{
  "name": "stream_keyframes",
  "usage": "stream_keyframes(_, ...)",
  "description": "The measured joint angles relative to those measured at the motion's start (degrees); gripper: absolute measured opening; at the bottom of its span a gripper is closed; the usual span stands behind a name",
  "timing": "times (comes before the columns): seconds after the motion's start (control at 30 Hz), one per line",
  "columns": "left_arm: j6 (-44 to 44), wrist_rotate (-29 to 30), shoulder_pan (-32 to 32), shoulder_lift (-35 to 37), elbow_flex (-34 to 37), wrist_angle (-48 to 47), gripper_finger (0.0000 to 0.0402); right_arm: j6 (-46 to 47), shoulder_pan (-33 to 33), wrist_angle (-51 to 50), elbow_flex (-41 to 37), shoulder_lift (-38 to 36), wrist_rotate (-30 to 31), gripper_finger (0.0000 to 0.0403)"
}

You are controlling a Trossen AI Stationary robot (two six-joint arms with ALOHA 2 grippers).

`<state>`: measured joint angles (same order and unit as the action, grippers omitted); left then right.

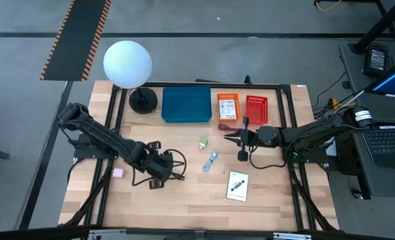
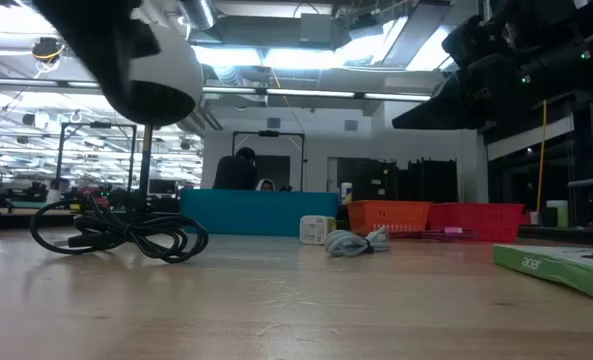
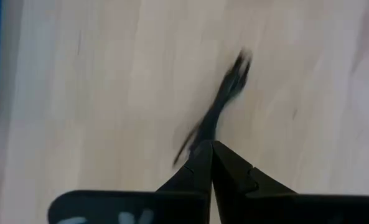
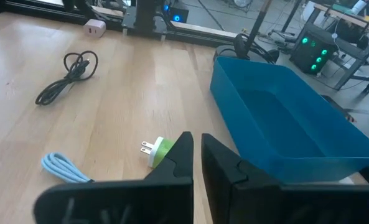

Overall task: Pick and place items into bin
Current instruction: Put the light pink charger adapter into the red bin

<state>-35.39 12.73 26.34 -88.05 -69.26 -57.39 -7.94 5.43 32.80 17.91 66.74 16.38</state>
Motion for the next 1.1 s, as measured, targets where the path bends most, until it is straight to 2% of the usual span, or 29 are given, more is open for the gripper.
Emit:
stream_keyframes(0.1,-3.0,-0.46,0.39,-1.23,-2.22,-5.44,0.0003,0.19,0.13,0.04,0.0,0.0,-0.02,0.0014)
stream_keyframes(0.27,-9.63,-1.49,0.96,-1.23,-2.24,-5.9,0.001,0.37,0.13,-0.11,0.0,0.0,-0.02,0.0014)
stream_keyframes(0.37,-10.5,-1.42,1.12,-1.23,-2.24,-5.9,0.0026,1.67,0.13,-0.64,0.0,0.0,-0.09,0.0014)
stream_keyframes(0.73,-10.52,-0.01,1.17,-1.23,-2.24,-6.73,0.0142,1.75,0.13,-1.22,0.0,0.0,-0.15,0.0014)
stream_keyframes(0.93,-11.95,-0.04,1.21,-1.23,-2.24,-12.28,0.0199,1.73,0.13,-1.36,0.0,0.0,-0.17,0.0014)
stream_keyframes(1.1,-20.12,-5.88,2.23,-1.23,-2.22,-15.81,0.0226,1.93,0.11,-2.16,-0.01,0.0,-1.5,0.0014)
